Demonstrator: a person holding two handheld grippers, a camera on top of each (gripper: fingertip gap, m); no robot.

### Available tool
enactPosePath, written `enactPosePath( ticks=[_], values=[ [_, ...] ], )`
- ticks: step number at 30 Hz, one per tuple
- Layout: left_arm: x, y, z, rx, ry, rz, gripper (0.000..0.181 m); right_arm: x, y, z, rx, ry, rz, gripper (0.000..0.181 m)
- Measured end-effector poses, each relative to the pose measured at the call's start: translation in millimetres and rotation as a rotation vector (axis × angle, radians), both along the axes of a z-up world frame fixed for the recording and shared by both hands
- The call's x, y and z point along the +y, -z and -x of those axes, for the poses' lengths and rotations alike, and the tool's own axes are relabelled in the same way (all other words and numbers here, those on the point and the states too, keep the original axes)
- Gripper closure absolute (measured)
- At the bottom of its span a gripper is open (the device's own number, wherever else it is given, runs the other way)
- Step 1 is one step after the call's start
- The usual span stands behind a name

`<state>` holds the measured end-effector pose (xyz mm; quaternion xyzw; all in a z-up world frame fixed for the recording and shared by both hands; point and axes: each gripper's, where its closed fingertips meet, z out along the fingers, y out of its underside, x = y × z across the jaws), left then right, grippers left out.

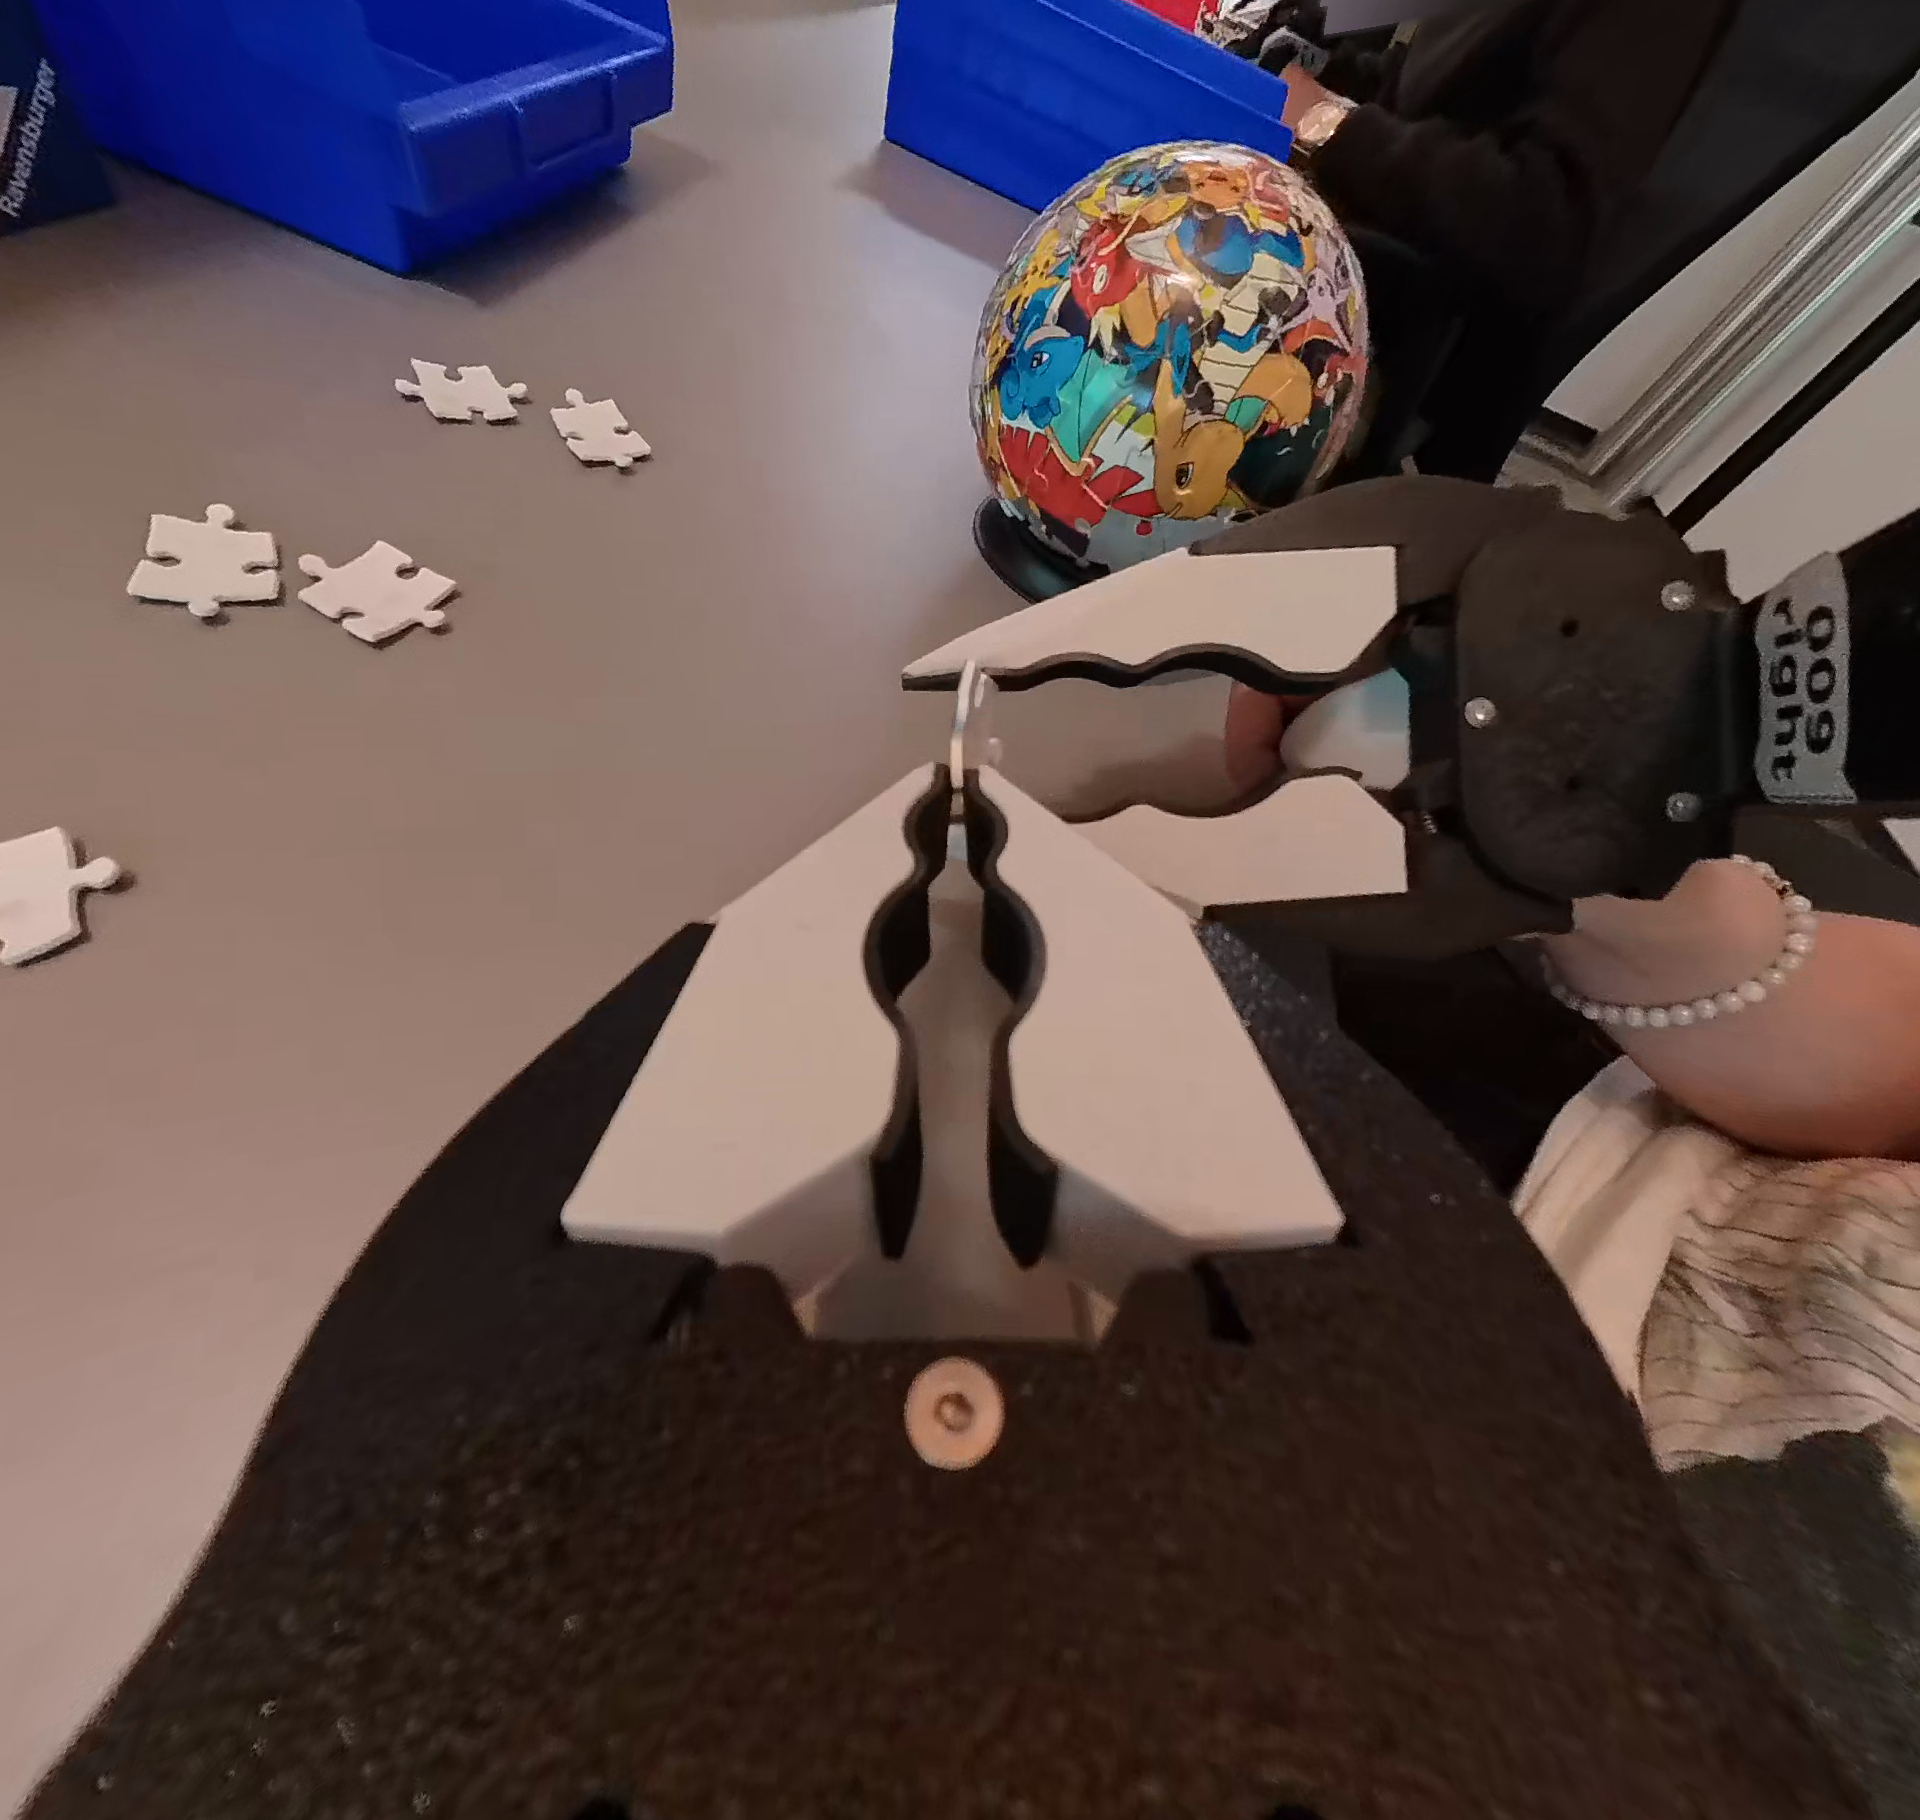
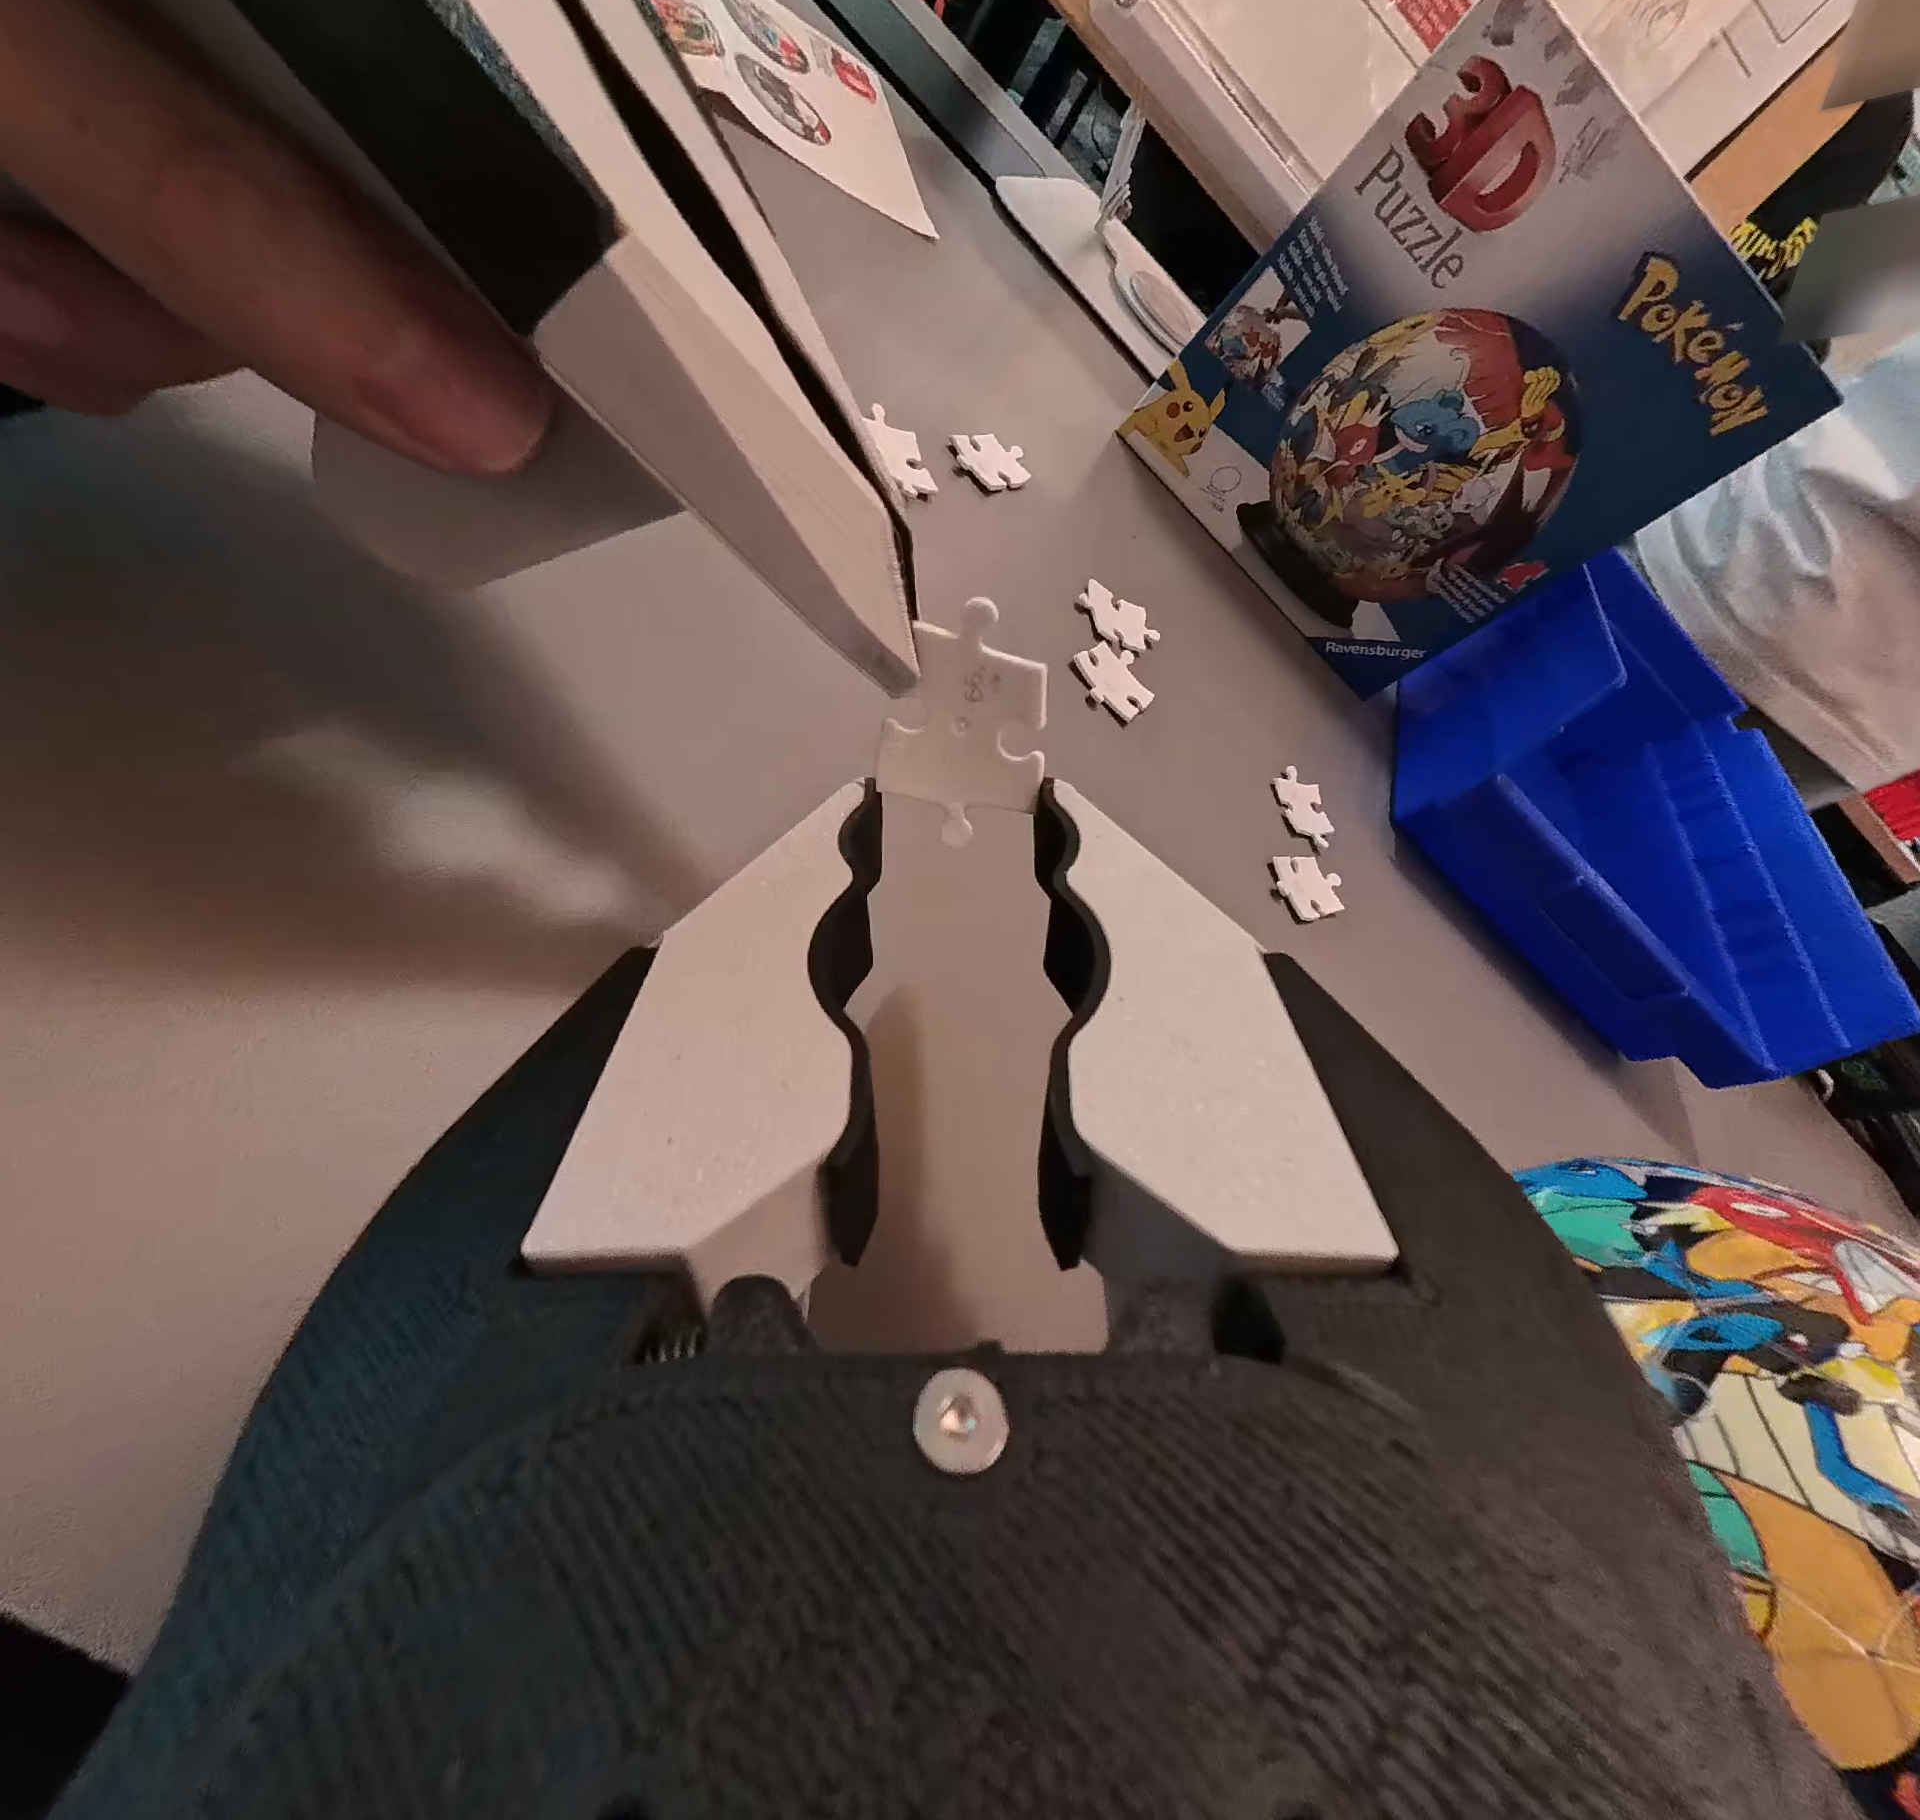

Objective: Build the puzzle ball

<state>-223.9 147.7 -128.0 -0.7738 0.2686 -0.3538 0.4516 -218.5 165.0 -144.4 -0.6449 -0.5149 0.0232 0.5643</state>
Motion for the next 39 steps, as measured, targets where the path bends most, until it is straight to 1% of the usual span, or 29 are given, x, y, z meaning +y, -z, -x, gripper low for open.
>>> enactPosePath(
  ticks=[2, 5, 6, 7, 10, 13, 17, 22, 26, 31, 35, 37, 38, 39],
  values=[
    [0, -1, 1, -0.040, -0.001, 0.025, 0.181, 1, 0, 0, -0.014, 0.002, -0.014, 0.154],
    [4, -7, 5, -0.188, -0.006, 0.112, 0.181, 2, -6, 3, 0.009, -0.008, -0.080, 0.154],
    [7, -9, 8, -0.232, -0.011, 0.139, 0.181, 2, -8, 4, 0.019, -0.014, -0.107, 0.150],
    [9, -9, 11, -0.261, -0.014, 0.164, 0.181, 1, -9, 7, 0.024, -0.033, -0.124, 0.143],
    [10, -11, 16, -0.295, -0.012, 0.194, 0.181, 0, -16, 12, 0.021, -0.053, -0.191, 0.131],
    [8, -16, 16, -0.318, 0.009, 0.209, 0.181, 1, -22, 15, 0.042, -0.068, -0.219, 0.131],
    [5, -22, 16, -0.383, 0.037, 0.240, 0.181, -6, -31, 19, 0.091, -0.125, -0.250, 0.140],
    [3, -26, 15, -0.434, 0.054, 0.267, 0.181, -7, -42, 15, 0.096, -0.129, -0.313, 0.154],
    [3, -29, 15, -0.437, 0.053, 0.270, 0.181, -8, -43, 14, 0.104, -0.149, -0.299, 0.154],
    [3, -32, 15, -0.467, 0.057, 0.297, 0.181, -17, -53, 13, 0.168, -0.172, -0.325, 0.138],
    [-2, -33, 9, -0.494, 0.091, 0.331, 0.181, -15, -53, 9, 0.164, -0.155, -0.350, 0.135],
    [-3, -33, 6, -0.500, 0.101, 0.346, 0.181, -17, -53, 10, 0.171, -0.170, -0.350, 0.138],
    [-3, -32, 5, -0.496, 0.104, 0.355, 0.181, -19, -52, 11, 0.167, -0.183, -0.351, 0.144],
    [-3, -32, 5, -0.496, 0.109, 0.358, 0.181, -17, -53, 9, 0.158, -0.164, -0.364, 0.152]
  ],
)
